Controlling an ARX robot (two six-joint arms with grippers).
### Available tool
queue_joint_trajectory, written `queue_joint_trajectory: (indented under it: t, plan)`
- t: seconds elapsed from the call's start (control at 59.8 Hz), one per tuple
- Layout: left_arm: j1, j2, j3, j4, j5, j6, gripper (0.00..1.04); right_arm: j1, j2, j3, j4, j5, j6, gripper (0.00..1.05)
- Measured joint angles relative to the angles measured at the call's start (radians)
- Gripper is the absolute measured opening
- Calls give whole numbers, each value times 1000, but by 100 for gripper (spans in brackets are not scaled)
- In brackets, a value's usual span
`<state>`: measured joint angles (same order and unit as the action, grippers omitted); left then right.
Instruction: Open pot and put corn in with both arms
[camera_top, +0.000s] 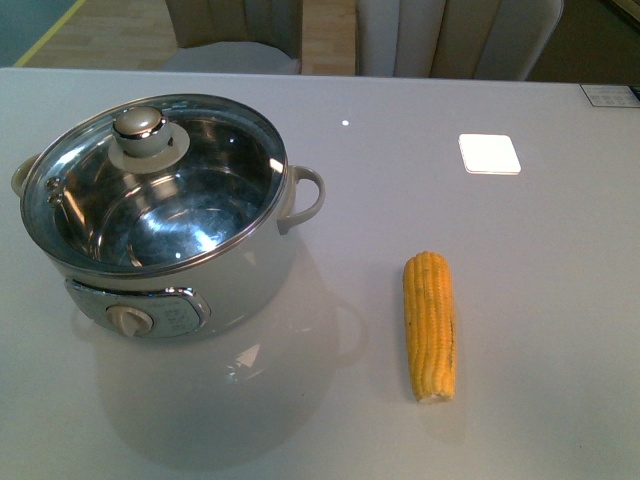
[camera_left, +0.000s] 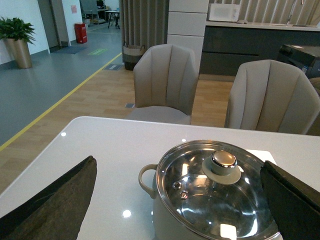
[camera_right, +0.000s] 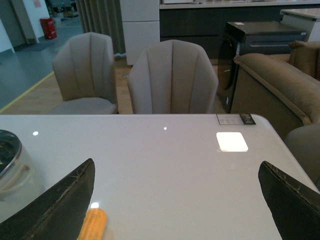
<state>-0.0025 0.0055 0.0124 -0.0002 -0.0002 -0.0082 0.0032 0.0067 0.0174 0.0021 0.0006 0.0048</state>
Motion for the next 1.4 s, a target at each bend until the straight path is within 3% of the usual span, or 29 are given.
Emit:
queue_joint_trajectory:
  t: [0.518,0.585,0.652,0.869,1.103,1.204,1.404]
  plan:
    - [0,2,1,-2,0,-4,98,0,0,0,0,0,0,96]
    - [-37,137,94,-225,-40,-151,98,0,0,0,0,0,0,96]
    - [-83,262,131,-252,-56,-248,98,0,-1,0,0,0,0,96]
    - [-157,611,208,85,-80,-283,98,0,-1,0,0,0,0,96]
    - [-206,1266,351,642,-105,-187,98,0,-1,0,0,0,0,96]
    - [-216,1473,433,757,-113,-150,98,0,-1,0,0,0,0,96]
    - [-240,1732,560,824,-128,-96,98,0,-1,0,0,0,0,96]
